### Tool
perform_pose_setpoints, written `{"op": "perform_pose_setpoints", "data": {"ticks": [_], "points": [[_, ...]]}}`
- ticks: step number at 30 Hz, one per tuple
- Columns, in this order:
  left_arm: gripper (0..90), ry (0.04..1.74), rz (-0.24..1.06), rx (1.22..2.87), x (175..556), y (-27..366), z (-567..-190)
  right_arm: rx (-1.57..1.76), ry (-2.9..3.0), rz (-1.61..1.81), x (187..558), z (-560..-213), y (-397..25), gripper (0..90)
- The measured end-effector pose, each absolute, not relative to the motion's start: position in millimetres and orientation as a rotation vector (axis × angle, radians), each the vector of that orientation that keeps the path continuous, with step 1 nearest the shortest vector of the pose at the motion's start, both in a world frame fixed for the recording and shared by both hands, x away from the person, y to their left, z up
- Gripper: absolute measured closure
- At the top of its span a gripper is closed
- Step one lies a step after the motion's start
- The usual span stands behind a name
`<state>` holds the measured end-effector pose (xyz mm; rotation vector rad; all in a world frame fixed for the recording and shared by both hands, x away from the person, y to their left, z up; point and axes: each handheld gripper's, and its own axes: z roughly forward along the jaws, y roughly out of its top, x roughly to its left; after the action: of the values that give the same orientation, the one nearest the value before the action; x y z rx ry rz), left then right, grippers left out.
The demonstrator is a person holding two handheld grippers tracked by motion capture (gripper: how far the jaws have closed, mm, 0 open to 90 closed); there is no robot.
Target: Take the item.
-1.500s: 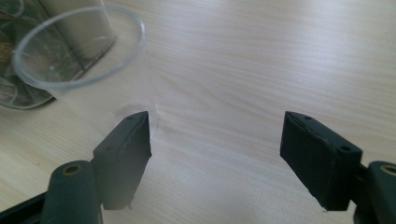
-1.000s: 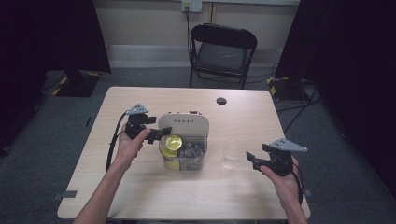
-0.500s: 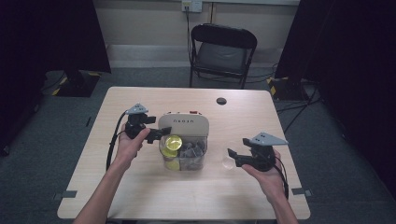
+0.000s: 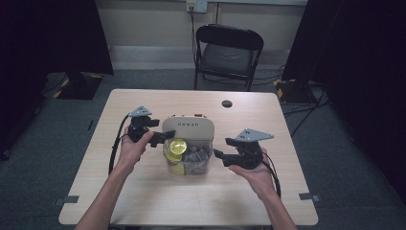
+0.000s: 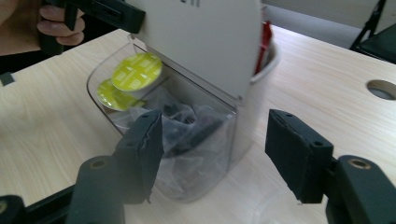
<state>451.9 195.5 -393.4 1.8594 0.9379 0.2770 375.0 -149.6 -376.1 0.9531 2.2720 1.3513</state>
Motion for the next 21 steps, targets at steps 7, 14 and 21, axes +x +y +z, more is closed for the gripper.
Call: {"op": "perform_pose_setpoints", "data": {"ticks": [7, 14, 21], "points": [[8.5, 0.942, 0.278, 1.859, 451.5, 197.0, -393.6, 0.903, 2.338, 1.402, 385.1, -376.4, -128.1, 45.0], [8.4, 0.950, 0.278, 1.860, 451.2, 197.1, -394.2, 0.837, 2.426, 1.414, 394.5, -384.3, -105.1, 51.3], [8.4, 0.945, 0.277, 1.862, 451.3, 198.2, -394.8, 0.820, 2.487, 1.399, 397.7, -394.8, -92.4, 54.9]]}}
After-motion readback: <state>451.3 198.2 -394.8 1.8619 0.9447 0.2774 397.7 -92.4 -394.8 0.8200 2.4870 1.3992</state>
